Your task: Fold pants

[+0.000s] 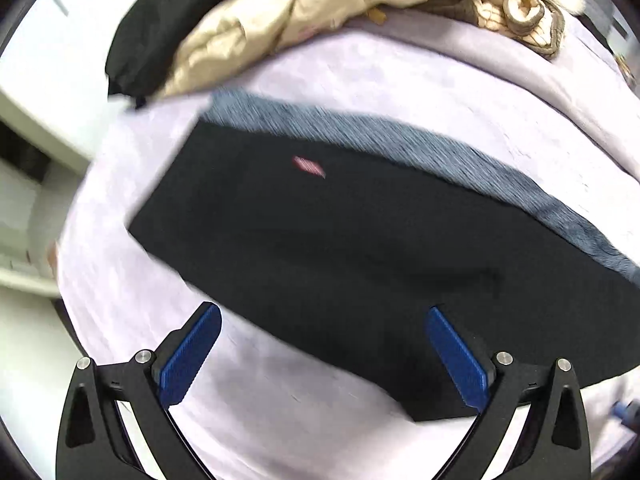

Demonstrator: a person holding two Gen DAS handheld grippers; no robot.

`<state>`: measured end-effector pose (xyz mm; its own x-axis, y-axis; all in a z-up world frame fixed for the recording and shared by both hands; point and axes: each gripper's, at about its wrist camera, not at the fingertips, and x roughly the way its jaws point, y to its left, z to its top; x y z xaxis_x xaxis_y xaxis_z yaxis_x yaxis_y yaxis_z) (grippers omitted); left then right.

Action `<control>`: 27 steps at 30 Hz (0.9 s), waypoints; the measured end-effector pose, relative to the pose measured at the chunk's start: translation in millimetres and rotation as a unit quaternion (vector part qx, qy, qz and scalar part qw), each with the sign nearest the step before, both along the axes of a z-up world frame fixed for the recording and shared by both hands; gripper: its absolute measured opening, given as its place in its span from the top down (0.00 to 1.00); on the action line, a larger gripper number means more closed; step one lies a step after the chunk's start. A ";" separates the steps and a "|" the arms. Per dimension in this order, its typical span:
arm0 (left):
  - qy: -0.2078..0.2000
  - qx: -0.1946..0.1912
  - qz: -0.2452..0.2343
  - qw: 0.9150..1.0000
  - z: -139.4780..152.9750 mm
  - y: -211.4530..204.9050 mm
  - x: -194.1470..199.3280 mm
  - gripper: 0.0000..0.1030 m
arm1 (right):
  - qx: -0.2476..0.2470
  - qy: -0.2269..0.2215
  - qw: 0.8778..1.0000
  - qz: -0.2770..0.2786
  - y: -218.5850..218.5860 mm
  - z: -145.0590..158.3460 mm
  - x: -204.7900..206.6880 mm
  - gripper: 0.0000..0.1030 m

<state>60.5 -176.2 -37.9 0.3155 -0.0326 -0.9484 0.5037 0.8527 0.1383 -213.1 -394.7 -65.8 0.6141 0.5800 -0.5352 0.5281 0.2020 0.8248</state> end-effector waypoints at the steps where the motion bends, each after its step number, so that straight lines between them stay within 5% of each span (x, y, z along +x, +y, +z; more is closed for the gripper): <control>1: -0.007 -0.003 -0.006 1.000 1.6 1.7 4.5 0.00 | 0.016 -0.004 1.000 0.007 22.2 -7.9 18.7 0.63; 8: -0.039 0.049 -0.074 0.995 -38.0 25.5 88.8 0.00 | 0.026 -0.005 0.999 -0.035 123.3 -48.1 123.1 0.63; 15: 0.009 0.010 -0.067 0.998 -59.2 47.3 112.4 0.00 | 0.002 -0.025 0.997 -0.071 129.0 -33.0 142.1 0.63; 19: 0.010 0.005 -0.082 0.997 -62.6 45.0 119.9 0.00 | -0.065 0.000 0.998 -0.004 122.1 -23.1 142.1 0.63; 25: 0.019 -0.011 -0.086 0.996 -68.2 47.4 131.5 0.00 | -0.165 0.021 0.978 0.129 171.2 -25.1 160.1 0.73; 27: 0.020 -0.013 -0.083 0.996 -67.2 48.4 134.0 0.00 | -0.131 0.020 0.977 0.164 180.3 -22.9 152.7 0.73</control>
<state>194.5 -127.7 -105.1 0.2648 -0.1065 -0.9584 0.6435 0.7597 0.0934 -60.4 -214.4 -88.8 0.3939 0.5819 -0.7115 0.4291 0.5681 0.7022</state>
